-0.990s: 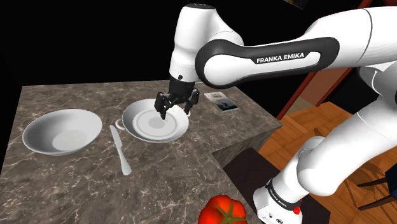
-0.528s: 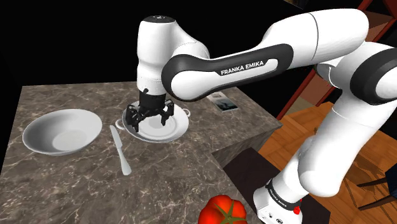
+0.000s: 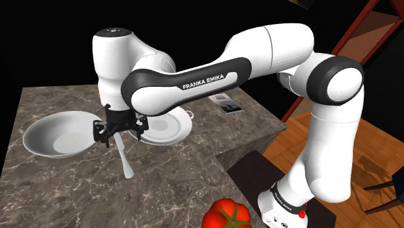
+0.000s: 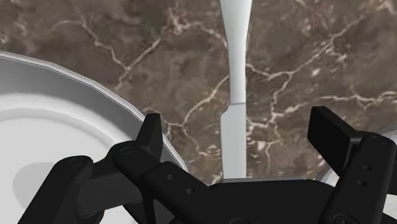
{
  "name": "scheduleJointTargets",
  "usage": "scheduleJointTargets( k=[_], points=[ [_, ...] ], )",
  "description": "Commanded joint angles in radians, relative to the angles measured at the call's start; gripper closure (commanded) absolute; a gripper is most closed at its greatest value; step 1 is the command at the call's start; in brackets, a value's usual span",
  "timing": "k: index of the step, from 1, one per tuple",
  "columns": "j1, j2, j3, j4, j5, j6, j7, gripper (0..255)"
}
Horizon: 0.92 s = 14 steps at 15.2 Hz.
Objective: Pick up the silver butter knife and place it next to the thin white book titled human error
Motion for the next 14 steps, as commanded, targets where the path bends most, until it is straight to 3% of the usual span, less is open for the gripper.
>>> scheduleJointTargets(
  k=[1, 7, 14],
  points=[
    [0.016, 0.029, -0.004, 0.018, -0.012, 0.007, 0.015, 0],
    [0.019, 0.061, -0.016, -0.025, -0.032, 0.079, 0.028, 0],
    [0.018, 0.061, -0.016, -0.025, -0.032, 0.079, 0.028, 0]
  ],
)
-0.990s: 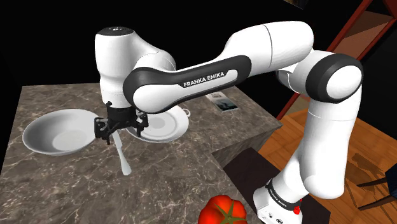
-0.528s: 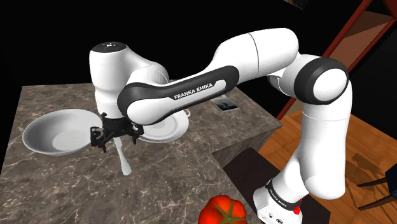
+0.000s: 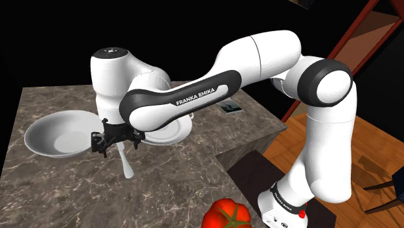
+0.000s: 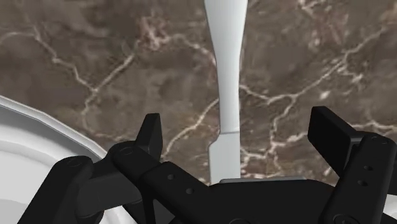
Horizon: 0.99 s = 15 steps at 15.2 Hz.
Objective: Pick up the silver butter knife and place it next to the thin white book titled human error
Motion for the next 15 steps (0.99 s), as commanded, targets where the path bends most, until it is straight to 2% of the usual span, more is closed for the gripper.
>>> scheduleJointTargets(
  k=[1, 2, 10, 15],
  points=[
    [-0.002, 0.005, -0.004, -0.002, -0.002, 0.000, 0.001, 0],
    [-0.003, 0.005, -0.004, -0.004, -0.002, 0.003, 0.001, 255],
    [0.003, 0.010, -0.005, -0.001, -0.004, 0.004, 0.007, 255],
    [-0.006, -0.017, 0.004, 0.020, 0.012, -0.041, -0.007, 255]
  ],
)
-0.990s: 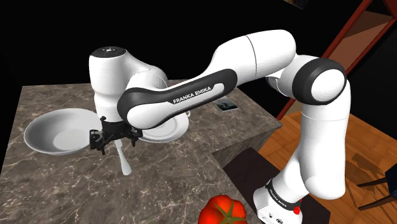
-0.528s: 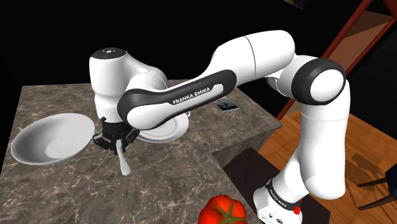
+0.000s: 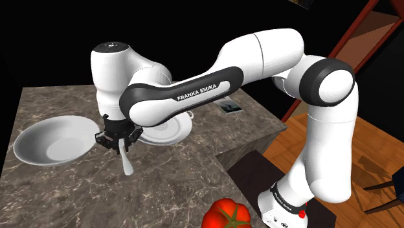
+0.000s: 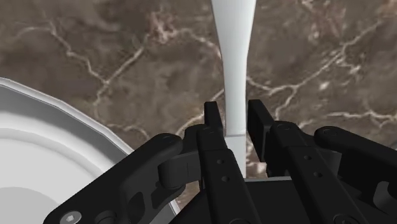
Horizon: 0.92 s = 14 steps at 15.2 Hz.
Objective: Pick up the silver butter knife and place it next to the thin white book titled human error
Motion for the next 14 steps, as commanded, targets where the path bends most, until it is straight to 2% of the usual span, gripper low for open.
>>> scheduleJointTargets(
  k=[1, 12, 14],
  points=[
    [-0.001, -0.010, 0.004, 0.015, 0.006, -0.024, -0.004, 255],
    [-0.002, -0.053, 0.019, 0.098, 0.034, -0.144, -0.024, 255],
    [-0.048, -0.093, 0.016, 0.042, 0.052, -0.123, -0.067, 255]
  ],
)
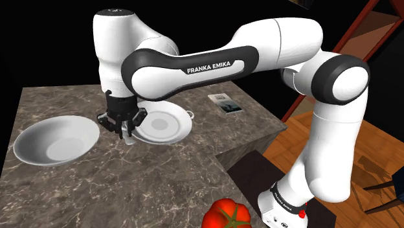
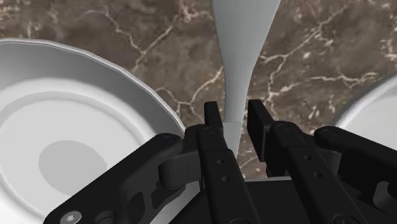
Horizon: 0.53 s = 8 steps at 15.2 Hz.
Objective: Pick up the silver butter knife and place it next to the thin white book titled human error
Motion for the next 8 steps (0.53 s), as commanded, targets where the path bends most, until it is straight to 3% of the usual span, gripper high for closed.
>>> scheduleJointTargets(
  k=[1, 8],
  points=[
    [-0.042, -0.038, -0.003, -0.043, 0.017, 0.011, -0.041, 255],
    [-0.180, -0.142, -0.032, -0.178, 0.070, 0.063, -0.203, 255]
  ],
)
